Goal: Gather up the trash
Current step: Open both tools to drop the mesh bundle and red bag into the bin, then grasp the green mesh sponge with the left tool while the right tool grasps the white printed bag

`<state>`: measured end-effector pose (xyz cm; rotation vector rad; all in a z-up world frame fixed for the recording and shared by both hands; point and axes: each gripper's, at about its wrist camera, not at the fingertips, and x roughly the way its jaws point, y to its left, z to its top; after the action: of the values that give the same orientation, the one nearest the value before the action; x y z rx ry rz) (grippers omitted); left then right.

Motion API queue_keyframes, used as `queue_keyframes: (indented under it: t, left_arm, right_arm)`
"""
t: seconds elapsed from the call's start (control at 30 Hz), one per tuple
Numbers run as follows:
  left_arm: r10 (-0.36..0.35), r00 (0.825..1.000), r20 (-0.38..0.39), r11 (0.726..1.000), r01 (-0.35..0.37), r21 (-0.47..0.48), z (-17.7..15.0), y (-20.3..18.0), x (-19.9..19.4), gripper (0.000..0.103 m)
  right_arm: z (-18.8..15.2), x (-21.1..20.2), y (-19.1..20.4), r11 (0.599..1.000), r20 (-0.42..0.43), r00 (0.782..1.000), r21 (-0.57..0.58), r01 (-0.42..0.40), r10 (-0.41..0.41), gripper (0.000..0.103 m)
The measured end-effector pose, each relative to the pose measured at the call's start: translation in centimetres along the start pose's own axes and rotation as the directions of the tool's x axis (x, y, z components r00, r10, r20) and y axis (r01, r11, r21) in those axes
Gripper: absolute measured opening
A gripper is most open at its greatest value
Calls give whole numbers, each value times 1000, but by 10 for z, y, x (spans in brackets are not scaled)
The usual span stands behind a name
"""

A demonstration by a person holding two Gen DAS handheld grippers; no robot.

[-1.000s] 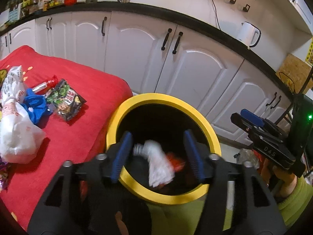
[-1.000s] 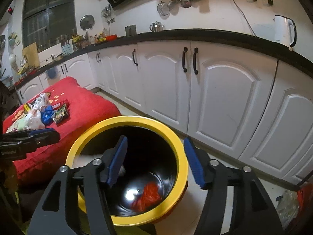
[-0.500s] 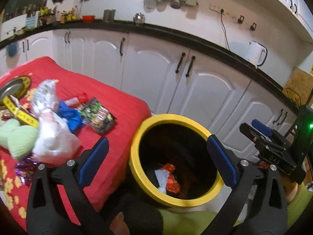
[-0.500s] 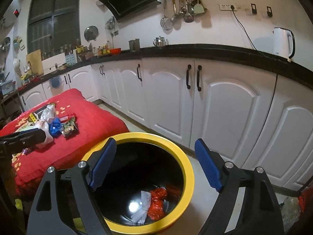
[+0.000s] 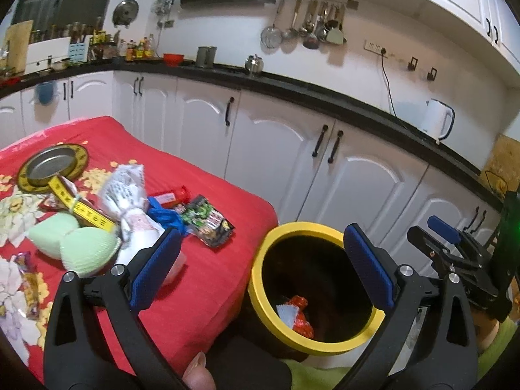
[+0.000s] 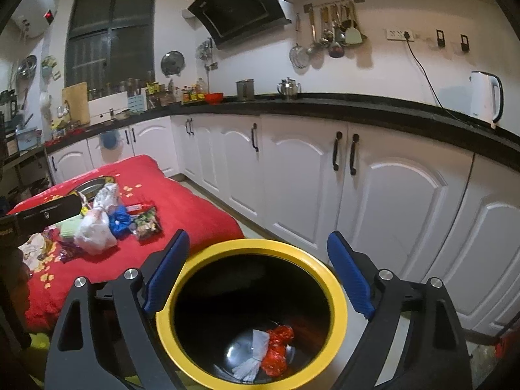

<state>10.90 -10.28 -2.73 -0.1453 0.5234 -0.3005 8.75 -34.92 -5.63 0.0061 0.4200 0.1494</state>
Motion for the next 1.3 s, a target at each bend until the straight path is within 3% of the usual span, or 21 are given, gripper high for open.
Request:
queue_keyframes:
  t: [0.4,0.9,1.3]
  left_arm:
    - [91,994,58,992,-86,-90,8,47,-28,92]
    - [217,976,33,965,-210,-156,11,114,-56,92]
    - [288,958,-3,925,-280,-256,13,162,-66,92]
  right_arm:
    - [18,0,53,994,22,995,-39,-98,99,87]
    - [38,14,133,956,4,964,-129,-265,268,90]
    - [46,34,183,915,-46,935,-193,-355,353,91]
